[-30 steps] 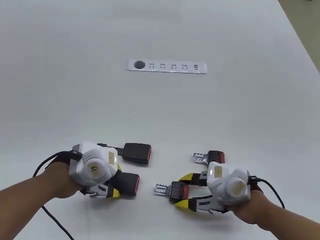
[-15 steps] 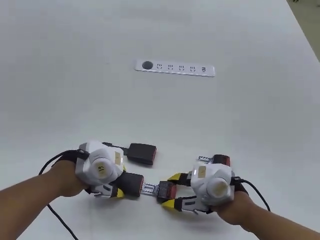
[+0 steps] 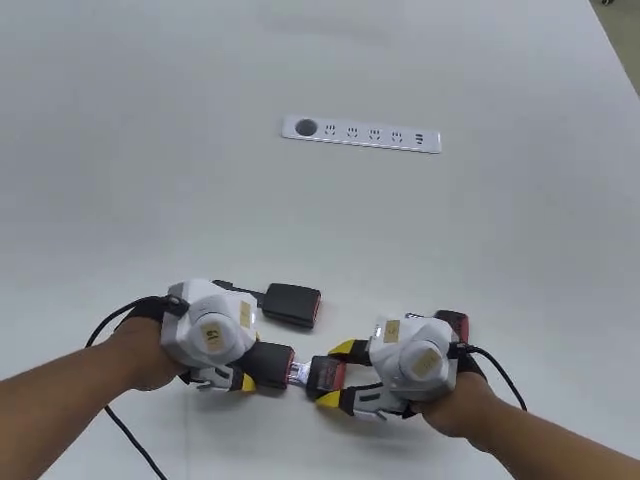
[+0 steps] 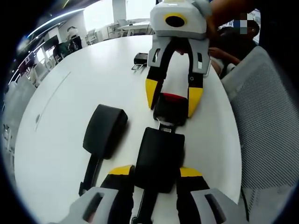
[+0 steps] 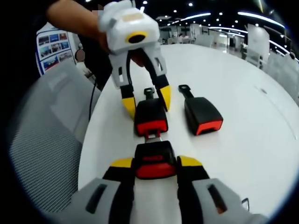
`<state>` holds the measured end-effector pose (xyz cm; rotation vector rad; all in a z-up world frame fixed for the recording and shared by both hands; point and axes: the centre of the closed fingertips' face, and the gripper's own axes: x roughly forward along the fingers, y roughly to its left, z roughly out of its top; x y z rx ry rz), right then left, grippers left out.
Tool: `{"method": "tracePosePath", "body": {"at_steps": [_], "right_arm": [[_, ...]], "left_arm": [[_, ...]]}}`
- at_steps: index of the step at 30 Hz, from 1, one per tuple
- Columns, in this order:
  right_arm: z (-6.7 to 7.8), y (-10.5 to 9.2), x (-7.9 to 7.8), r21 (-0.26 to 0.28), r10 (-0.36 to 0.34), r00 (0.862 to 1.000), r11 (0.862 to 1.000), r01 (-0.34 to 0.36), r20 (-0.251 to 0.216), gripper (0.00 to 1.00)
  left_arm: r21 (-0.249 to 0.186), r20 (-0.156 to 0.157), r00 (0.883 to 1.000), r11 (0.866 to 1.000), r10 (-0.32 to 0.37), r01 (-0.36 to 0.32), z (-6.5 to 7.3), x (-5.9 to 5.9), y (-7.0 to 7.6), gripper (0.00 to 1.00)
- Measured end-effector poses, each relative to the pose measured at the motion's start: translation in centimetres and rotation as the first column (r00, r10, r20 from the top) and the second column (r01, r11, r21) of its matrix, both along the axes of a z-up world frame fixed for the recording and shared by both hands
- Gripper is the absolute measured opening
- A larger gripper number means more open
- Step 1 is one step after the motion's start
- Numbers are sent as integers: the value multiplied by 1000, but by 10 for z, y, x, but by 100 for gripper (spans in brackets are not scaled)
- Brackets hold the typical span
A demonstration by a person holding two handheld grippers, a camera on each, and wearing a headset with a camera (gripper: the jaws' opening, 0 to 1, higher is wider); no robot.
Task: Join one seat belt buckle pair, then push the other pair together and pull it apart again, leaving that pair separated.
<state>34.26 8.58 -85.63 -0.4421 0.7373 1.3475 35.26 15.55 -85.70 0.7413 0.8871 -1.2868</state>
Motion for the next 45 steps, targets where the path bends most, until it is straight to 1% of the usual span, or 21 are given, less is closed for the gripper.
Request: {"method": "tracePosePath", "body": {"at_steps": [3, 6, 7, 8, 9, 11, 14, 15, 17, 22, 30, 37, 39, 41, 42, 45], "right_arm": [[-1, 1, 1, -2, -6, 1000, 1000, 6, 1, 35], [0, 4, 2, 11, -15, 1000, 1000, 15, 2, 35], [1, 6, 2, 13, -18, 1000, 1000, 18, 0, 35], [2, 8, 2, 16, -25, 1000, 1000, 25, -11, 35], [2, 10, 1, 10, -13, 1000, 1000, 13, -3, 34], [1, 14, 1, 8, -10, 1000, 1000, 10, -3, 34], [1, 18, 3, 5, -14, 1000, 1000, 14, -14, 34], [1, 18, 4, 0, -17, 1000, 1000, 17, -16, 34], [-1, 19, 3, -7, -9, 1000, 1000, 9, -14, 34], [-1, 17, 3, -6, -12, 1000, 1000, 12, -13, 34], [-1, 17, 3, -11, -8, 1000, 1000, 8, 1, 35], [0, 16, 3, -7, -5, 1000, 1000, 5, 17, 35], [0, 16, 2, -4, -5, 1000, 1000, 5, 20, 35], [1, 15, 1, -1, -1, 1000, 1000, 1, 30, 35], [1, 15, 1, 1, 0, 999, 1000, 0, 37, 35], [1, 14, 1, 15, 1, 999, 1000, -1, 50, 34]], "left_arm": [[3, 1, 1000, 1000, -20, 20, 0, 0, -1, 35], [5, 0, 999, 999, -38, 38, -1, 0, -1, 35], [9, 2, 999, 999, -46, 46, -1, 0, -1, 34], [9, 1, 999, 999, -49, 49, -1, 0, -2, 34], [9, 1, 999, 999, -54, 53, -1, -1, -2, 34], [12, 1, 998, 998, -64, 64, -1, -1, -2, 34], [10, 0, 997, 997, -76, 76, -1, -2, -4, 34], [16, -5, 997, 997, -77, 77, -1, -3, -2, 34], [10, -5, 997, 997, -76, 76, -1, -2, -3, 34], [16, -5, 996, 996, -86, 86, -1, -3, -3, 34], [11, -5, 995, 995, -95, 95, -1, -2, -3, 34], [-28, 1, 995, 995, -99, 99, 0, -3, -1, 34], [-45, -2, 996, 995, -94, 94, 0, -3, -1, 34], [-65, 1, 995, 993, -99, 98, 0, -3, 0, 34], [-81, -1, 996, 992, -94, 93, 0, -3, 0, 34], [-100, -9, 995, 990, -97, 95, 2, -3, 0, 34]]}}
